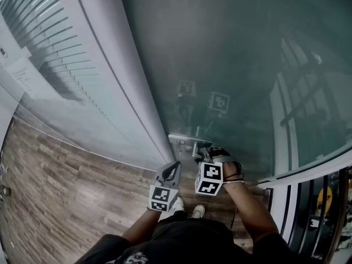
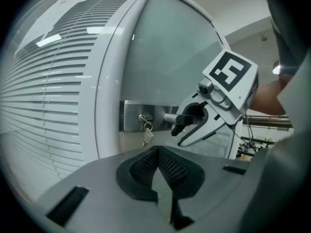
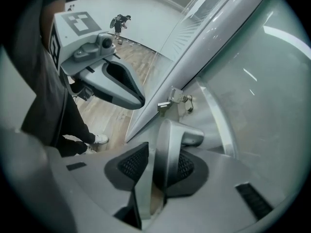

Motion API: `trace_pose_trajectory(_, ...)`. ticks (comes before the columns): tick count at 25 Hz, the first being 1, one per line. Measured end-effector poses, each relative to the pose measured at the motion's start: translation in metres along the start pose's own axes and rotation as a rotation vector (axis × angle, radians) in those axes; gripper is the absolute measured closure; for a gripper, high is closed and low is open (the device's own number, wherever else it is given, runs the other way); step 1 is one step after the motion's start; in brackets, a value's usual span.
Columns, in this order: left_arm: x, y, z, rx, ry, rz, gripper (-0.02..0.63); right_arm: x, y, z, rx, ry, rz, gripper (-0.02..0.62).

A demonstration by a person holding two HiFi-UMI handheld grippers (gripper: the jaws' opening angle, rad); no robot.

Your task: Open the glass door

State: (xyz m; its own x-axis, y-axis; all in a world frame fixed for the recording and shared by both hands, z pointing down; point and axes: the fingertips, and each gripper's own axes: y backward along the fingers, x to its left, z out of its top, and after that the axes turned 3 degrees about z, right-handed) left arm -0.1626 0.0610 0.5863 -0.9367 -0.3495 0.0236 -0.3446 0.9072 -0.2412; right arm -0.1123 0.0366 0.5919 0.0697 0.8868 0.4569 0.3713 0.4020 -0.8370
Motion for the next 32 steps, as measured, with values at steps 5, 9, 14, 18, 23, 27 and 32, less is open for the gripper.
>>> trace_pose_trajectory(5,0.008,-0.010,-0.002,-0.005,0.013,-0.027,0.600,-0.009,-0.004,0.002,-0.027,-0.035,-0.015,0.577)
trace_pose_trajectory(9,0.011,-0.013,-0.002,-0.009,0.021,-0.037,0.600,-0.009,-0.004,0.005,-0.062,-0.043,-0.004,0.578)
trace_pose_trajectory(14,0.004,-0.013,-0.002,-0.010,0.013,-0.064,0.600,-0.008,-0.005,0.013,-0.239,-0.132,-0.003,0.579)
trace_pose_trajectory(18,0.001,-0.010,-0.001,-0.014,0.013,-0.079,0.600,-0.011,-0.003,0.026,-0.523,-0.250,-0.003,0.579)
trace_pose_trajectory(23,-0.004,-0.012,-0.005,-0.004,0.010,-0.101,0.600,-0.013,-0.001,0.030,-0.638,-0.293,0.015,0.578)
trace_pose_trajectory(27,-0.006,-0.020,-0.005,-0.013,0.004,-0.127,0.600,-0.017,-0.008,0.028,-0.627,-0.301,0.020,0.578)
trace_pose_trajectory(32,-0.003,-0.027,0.003,-0.019,-0.011,-0.160,0.600,-0.035,-0.014,0.027,-0.616,-0.313,0.002,0.578)
